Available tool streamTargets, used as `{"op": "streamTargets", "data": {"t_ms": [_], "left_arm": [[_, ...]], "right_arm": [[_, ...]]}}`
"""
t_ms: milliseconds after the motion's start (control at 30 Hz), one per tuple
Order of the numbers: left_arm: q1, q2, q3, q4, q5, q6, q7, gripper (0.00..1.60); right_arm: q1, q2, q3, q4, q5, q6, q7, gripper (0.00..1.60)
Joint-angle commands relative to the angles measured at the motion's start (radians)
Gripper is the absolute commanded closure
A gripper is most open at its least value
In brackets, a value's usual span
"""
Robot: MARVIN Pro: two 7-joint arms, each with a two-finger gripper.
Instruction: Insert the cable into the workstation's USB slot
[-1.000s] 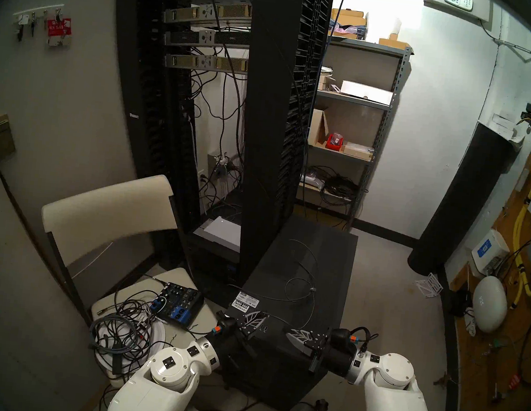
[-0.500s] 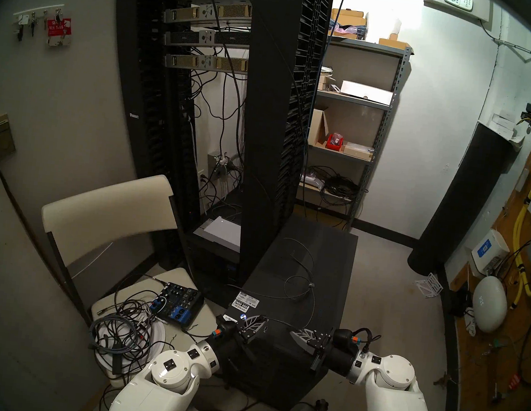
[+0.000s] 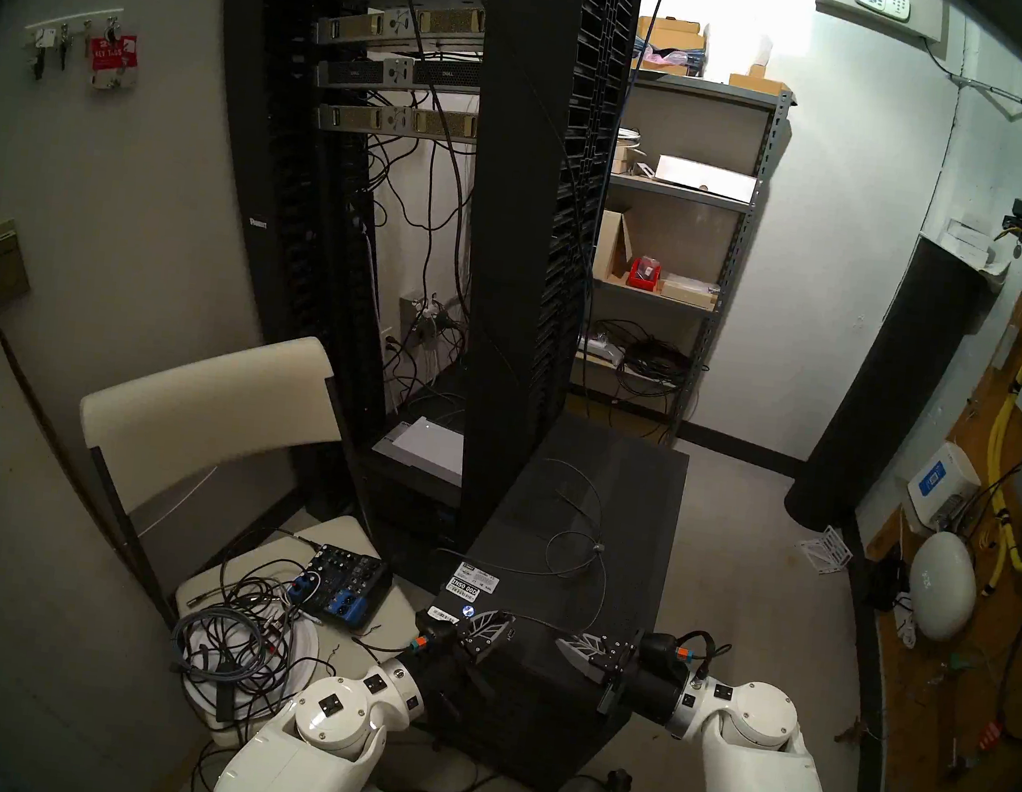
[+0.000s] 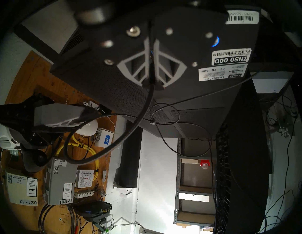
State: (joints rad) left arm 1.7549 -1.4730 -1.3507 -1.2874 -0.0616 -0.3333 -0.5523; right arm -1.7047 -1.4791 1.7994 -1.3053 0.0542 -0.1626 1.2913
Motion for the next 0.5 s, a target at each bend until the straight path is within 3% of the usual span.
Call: {"op": "streamTargets", "data": {"t_ms": [0,200,467], "left_arm": [[0.014,-0.001,0.004,-0.052,-0.005,0.034,-0.002,1.60],[0.038,0.013,0.006,-0.111,-0.014,0.082,-0.010,1.60],[0.055,0.002,0.005,-0.116,0.001,0.077,0.028,1.60]], "right_arm": [[0.014,-0.008,0.001,-0.010,0.012,0.004,0.003,1.60],[0.016,-0.010,0.003,-0.009,0.011,0.006,0.006,1.60],[0.016,-0.016,0.009,-0.006,0.013,0.006,0.009,1.60]]}}
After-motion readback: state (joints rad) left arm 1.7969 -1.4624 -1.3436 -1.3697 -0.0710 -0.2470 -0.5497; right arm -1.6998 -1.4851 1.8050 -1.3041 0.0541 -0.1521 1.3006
